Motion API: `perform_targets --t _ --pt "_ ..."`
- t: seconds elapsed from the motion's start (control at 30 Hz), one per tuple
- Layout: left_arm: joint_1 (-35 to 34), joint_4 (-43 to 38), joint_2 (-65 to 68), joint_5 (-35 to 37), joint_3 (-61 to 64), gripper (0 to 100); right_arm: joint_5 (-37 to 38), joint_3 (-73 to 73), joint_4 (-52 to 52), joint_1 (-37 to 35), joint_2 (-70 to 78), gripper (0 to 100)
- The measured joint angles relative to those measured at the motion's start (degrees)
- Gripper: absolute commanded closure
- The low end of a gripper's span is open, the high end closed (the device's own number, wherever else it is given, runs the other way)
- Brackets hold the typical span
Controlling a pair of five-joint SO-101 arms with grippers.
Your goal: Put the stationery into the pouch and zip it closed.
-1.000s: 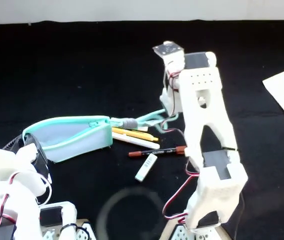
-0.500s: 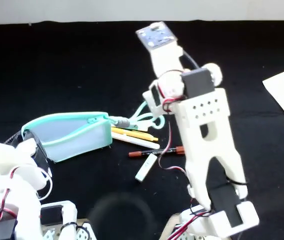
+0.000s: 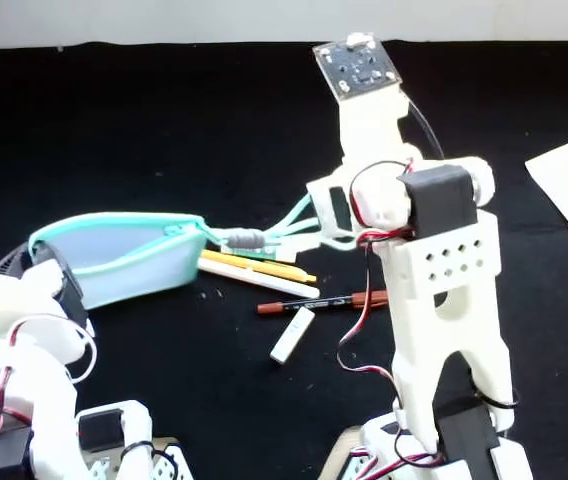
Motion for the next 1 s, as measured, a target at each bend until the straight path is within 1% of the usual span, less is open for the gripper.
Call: perform_targets --t 0.1,0.23,0.33,0.47,0.6,0.67,0.77,0.83,0.9,1.0 --pt "-0.4 -0.1 0.2 -0.1 -1.8 99 0.0 2.2 0.0 0.0 0.0 72.4" --pt "-0.8 -0.1 0.2 -0.1 -1.1 99 0.0 5.4 -0.2 -0.9 0.0 72.4" --pt "-1.9 -0.3 0.1 -0.3 1.6 99 -0.4 7.1 -1.2 -5.6 -0.1 72.4" --pt "-3.0 -0.6 0.0 -0.4 4.4 99 -4.5 6.5 -1.5 -13.7 -0.2 72.4" --pt "-3.2 -0.6 -0.1 -0.4 5.4 99 -8.4 5.5 -1.2 -17.5 -0.2 72.4" --pt "-3.2 -0.6 -0.1 -0.4 5.4 99 -8.9 5.5 -1.2 -17.3 -0.2 72.4" --pt "-3.2 -0.6 -0.1 -0.4 5.4 99 -7.8 5.5 -1.2 -13.2 -0.2 72.4" --pt "-4.0 -0.6 -0.1 -0.4 5.5 99 -4.1 6.8 -1.2 -8.7 -0.2 72.4" --pt "-4.7 -0.6 -0.1 -0.4 5.5 99 -0.4 11.3 -1.6 -4.4 -0.3 72.8" --pt "-5.2 -0.6 -0.1 -0.4 5.8 99 4.9 22.2 -4.9 -2.1 -0.2 76.6"
